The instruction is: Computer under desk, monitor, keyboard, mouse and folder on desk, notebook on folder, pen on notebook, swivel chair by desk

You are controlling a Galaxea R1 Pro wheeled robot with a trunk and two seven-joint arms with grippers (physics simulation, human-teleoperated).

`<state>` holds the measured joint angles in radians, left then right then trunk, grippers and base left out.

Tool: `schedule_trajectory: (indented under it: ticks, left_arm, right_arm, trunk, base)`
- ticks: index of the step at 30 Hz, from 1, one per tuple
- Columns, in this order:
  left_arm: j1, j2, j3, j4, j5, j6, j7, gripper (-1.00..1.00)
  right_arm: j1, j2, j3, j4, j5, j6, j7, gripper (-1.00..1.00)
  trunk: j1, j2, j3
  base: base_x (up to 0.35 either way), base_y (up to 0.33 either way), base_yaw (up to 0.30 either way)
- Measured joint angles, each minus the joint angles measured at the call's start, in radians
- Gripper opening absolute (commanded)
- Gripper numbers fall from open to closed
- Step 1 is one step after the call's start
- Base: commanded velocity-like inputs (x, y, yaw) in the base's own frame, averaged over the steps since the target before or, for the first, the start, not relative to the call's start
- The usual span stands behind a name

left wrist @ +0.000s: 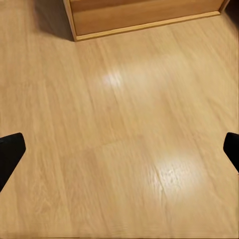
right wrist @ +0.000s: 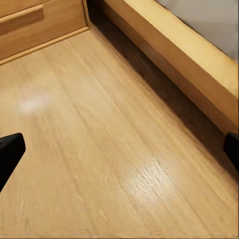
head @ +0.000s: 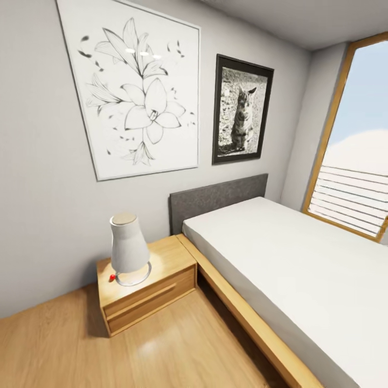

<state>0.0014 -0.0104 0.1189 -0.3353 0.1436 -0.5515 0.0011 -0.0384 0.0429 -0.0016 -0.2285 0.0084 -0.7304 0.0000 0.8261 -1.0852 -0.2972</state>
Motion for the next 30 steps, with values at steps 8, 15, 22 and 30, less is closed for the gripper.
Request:
schedule_trajectory:
  ticks: [8, 15, 22, 30]
  left_arm:
    - [0.0, 0.001, 0.0, 0.009, 0.0, -0.019, 0.002, 1.0]
    - [0.0, 0.0, 0.0, 0.01, 0.001, -0.021, 0.002, 1.0]
    - [0.0, -0.001, 0.0, 0.01, 0.001, -0.022, 0.002, 1.0]
    - [0.0, -0.001, 0.0, 0.01, 0.0, -0.022, 0.002, 1.0]
  right_arm:
    - [-0.001, -0.002, 0.0, 0.001, 0.0, 0.0, 0.0, 1.0]
    - [-0.001, -0.002, 0.0, 0.0, 0.0, 0.0, 0.001, 1.0]
    - [-0.001, -0.002, 0.001, 0.0, 0.008, 0.002, 0.002, 1.0]
    - [-0.001, 0.0, 0.001, 0.007, 0.099, 0.006, 0.0, 1.0]
  trunk:
    - [0.0, 0.0, 0.004]
    - [0.0, 0.0, 0.007]
    - [0.0, 0.0, 0.007]
    - [0.0, 0.0, 0.0]
  base:
    - [-0.315, 0.0, -0.287]
    - [-0.043, 0.0, -0.289]
    - [-0.003, 0.0, -0.294]
    - [0.0, 0.0, -0.251]
